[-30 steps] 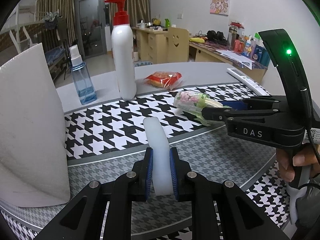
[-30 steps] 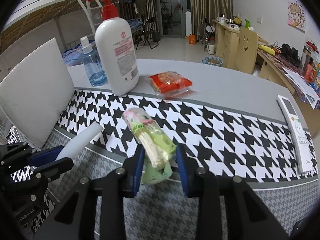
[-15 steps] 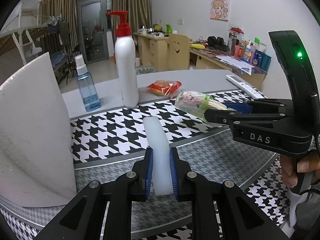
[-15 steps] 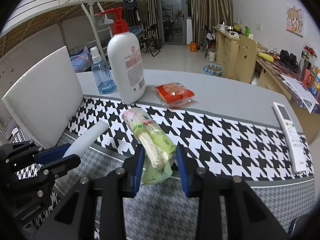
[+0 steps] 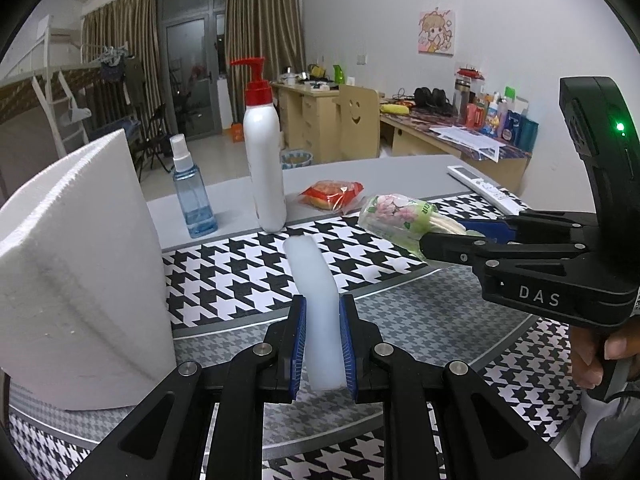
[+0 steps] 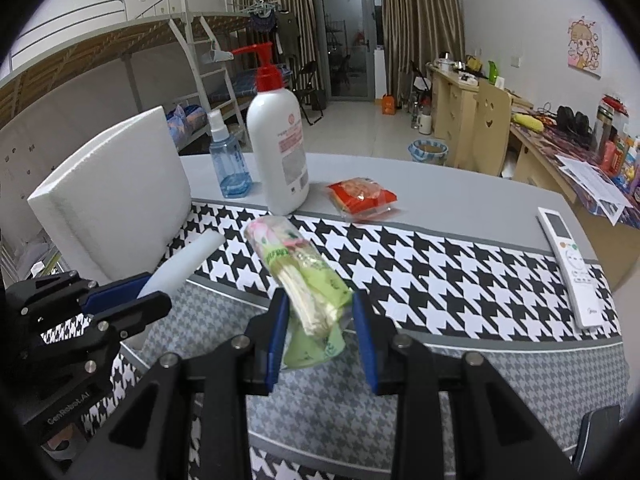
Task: Organize soft objects
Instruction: 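Lift the white foam roll with the left tool while the right tool lifts the snack pack, then carry the foam roll and snack pack over the white foam box with both tools, then open the right tool to drop the snack pack into the foam box, then lower the foam roll into the box and open the left tool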
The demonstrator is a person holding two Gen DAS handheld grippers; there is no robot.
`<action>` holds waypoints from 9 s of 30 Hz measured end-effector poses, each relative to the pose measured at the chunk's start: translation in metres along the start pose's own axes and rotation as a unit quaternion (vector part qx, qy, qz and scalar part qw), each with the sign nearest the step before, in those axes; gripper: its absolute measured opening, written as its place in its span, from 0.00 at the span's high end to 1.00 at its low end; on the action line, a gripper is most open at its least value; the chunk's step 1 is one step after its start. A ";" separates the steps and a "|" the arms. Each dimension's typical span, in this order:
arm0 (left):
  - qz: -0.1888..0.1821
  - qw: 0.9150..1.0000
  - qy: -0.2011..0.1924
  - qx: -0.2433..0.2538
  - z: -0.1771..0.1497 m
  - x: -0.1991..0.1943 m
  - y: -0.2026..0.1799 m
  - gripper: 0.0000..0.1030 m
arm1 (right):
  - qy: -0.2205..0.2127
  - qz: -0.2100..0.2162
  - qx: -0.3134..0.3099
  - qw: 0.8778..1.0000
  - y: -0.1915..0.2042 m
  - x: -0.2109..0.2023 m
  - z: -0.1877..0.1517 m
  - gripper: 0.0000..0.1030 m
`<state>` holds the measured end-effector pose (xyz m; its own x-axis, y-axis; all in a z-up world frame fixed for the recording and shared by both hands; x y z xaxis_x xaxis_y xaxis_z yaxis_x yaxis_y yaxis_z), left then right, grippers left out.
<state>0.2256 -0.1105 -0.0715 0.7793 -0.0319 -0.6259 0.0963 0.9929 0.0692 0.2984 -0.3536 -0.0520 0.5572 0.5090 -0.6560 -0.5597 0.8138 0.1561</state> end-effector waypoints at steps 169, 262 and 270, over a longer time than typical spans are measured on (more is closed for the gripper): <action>0.216 0.955 -0.176 -0.102 0.033 -0.133 0.187 0.83 | -0.065 0.128 -0.130 0.981 0.205 0.011 0.110 0.64; 0.151 0.973 -0.163 -0.067 0.056 -0.101 0.160 0.83 | -0.072 0.080 -0.068 0.992 0.143 0.003 0.099 0.07; 0.134 0.977 -0.154 -0.055 0.063 -0.089 0.149 0.83 | -0.079 0.075 -0.059 0.992 0.130 -0.004 0.097 0.07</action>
<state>0.2093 0.0335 0.0438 0.9182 0.2155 -0.3323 -0.1916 0.9760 0.1036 0.2831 -0.2230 0.0427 0.5463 0.6677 -0.5057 -0.7067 0.6915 0.1496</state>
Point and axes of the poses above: each gripper's, at about its wrist camera, not at the fingertips, and x roughly the way its jaws point, y to its left, z to its top, the point moved 3 cm from there along x, roughly the way its jaws point, and after that the axes turned 6 degrees about z, right-handed, at the moved point
